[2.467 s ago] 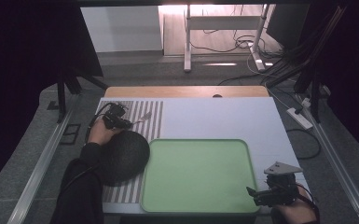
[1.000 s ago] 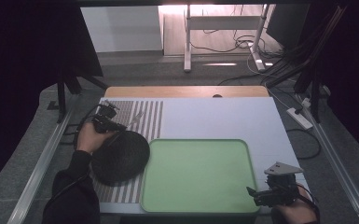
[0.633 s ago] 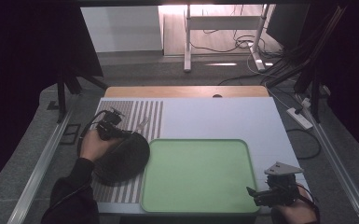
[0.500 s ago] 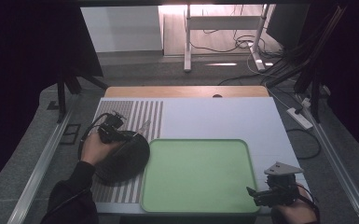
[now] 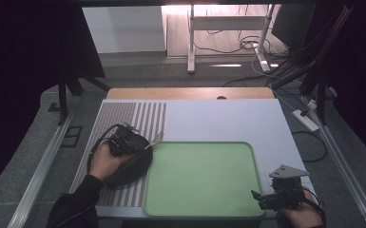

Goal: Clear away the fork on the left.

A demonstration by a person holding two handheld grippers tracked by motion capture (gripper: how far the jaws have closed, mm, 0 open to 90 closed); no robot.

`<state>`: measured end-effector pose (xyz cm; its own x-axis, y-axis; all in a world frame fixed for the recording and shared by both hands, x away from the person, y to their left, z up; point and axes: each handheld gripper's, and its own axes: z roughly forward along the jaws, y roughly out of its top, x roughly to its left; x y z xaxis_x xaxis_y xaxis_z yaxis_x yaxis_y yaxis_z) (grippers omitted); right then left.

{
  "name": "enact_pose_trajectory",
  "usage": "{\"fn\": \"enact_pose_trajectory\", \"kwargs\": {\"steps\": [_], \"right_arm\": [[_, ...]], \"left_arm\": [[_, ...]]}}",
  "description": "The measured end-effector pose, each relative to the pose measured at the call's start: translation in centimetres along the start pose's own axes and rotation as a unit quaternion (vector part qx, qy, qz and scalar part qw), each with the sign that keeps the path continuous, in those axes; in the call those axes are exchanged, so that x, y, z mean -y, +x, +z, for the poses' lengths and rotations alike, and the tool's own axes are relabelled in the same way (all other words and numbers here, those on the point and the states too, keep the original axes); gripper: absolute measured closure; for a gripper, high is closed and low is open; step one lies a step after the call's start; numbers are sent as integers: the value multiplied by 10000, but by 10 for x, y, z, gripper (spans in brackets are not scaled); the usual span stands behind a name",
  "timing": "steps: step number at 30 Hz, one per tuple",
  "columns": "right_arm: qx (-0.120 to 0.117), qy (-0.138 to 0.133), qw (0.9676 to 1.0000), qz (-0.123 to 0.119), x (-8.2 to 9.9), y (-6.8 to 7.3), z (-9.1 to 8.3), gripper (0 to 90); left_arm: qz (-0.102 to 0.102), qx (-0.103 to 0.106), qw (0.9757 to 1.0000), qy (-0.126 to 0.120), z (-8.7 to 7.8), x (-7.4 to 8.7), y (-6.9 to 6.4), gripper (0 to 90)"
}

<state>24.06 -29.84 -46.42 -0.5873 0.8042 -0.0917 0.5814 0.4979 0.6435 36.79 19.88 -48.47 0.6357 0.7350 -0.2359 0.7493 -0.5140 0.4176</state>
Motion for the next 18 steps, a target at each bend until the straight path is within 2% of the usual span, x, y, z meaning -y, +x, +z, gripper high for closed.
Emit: {"fn": "enact_pose_trajectory", "kwargs": {"steps": [10,11,12,18], "right_arm": [[-9,12,10000,-15,0,0,0,0],[-11,16,10000,-19,0,0,0,0],[-11,16,10000,-19,0,0,0,0],[-15,20,10000,-25,0,0,0,0]], "left_arm": [[178,145,9997,123,14,-3,-35,843],[208,167,9996,128,16,-4,-41,843],[208,167,9996,128,16,-4,-41,843],[278,187,9992,213,27,-4,-62,843]]}}
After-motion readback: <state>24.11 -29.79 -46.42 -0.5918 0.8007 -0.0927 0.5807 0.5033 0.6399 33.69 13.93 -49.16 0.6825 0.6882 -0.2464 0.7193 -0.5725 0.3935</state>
